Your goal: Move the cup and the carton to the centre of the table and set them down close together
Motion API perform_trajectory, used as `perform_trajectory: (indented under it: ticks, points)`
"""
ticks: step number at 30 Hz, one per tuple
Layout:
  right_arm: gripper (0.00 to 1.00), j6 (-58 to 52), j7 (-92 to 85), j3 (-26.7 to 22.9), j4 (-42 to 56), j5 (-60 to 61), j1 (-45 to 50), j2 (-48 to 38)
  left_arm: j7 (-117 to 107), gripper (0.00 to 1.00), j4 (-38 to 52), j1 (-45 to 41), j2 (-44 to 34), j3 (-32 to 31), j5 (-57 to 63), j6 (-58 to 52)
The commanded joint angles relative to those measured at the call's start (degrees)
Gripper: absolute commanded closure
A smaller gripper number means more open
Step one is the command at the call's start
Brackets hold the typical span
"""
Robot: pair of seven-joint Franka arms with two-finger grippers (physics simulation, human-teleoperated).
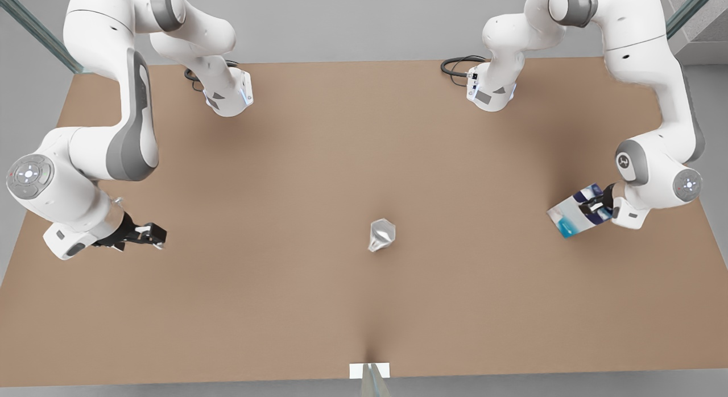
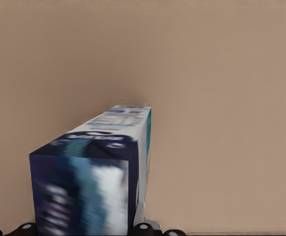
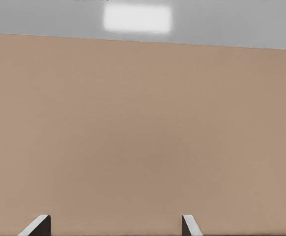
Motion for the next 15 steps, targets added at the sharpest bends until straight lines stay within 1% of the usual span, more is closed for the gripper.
perform_trajectory:
  ticks: [1,2,4,8,10,11,12,13,14,15]
  points:
    - [0.00,0.1,0.0,0.0,0.0,0.1,0.0,0.1,-0.6,0.46,0.0,-0.1,-0.9,-1.1,-0.8,-0.3]
    - [0.00,0.1,-0.1,0.0,0.0,-0.2,-0.1,0.1,-5.1,0.45,0.4,-0.6,-2.2,-3.4,-0.8,-1.6]
    - [0.00,0.1,0.0,0.0,0.2,0.0,0.4,0.0,-13.9,0.45,2.5,-0.7,-3.9,-11.4,-0.7,-5.4]
    - [0.00,-0.3,0.1,0.0,0.0,0.4,0.5,0.0,-36.5,0.43,5.2,-0.7,-4.2,-30.0,-0.6,-6.1]
    - [0.00,-0.2,0.3,0.0,0.1,0.4,0.6,0.0,-47.0,0.43,6.0,-1.5,-3.8,-37.0,-0.7,-5.7]
    - [0.00,-0.3,0.3,0.0,0.1,0.4,0.6,0.0,-51.6,0.43,6.4,-3.1,-3.2,-38.7,-0.7,-5.1]
    - [0.00,-0.3,0.3,0.0,0.1,0.4,0.6,0.0,-55.8,0.43,7.8,-5.8,-2.4,-38.7,-0.7,-5.0]
    - [0.00,-0.4,0.3,0.0,0.1,0.4,0.4,0.0,-61.5,0.43,8.7,-10.3,-1.5,-38.7,-0.8,-4.8]
    - [0.00,-0.3,0.3,0.0,0.1,0.4,0.6,0.0,-64.5,0.43,9.0,-13.0,-0.8,-38.8,-0.9,-4.8]
    - [0.00,-0.2,0.4,0.0,0.1,0.5,0.6,0.0,-67.7,0.42,11.3,-15.2,0.7,-38.7,-1.2,-4.9]
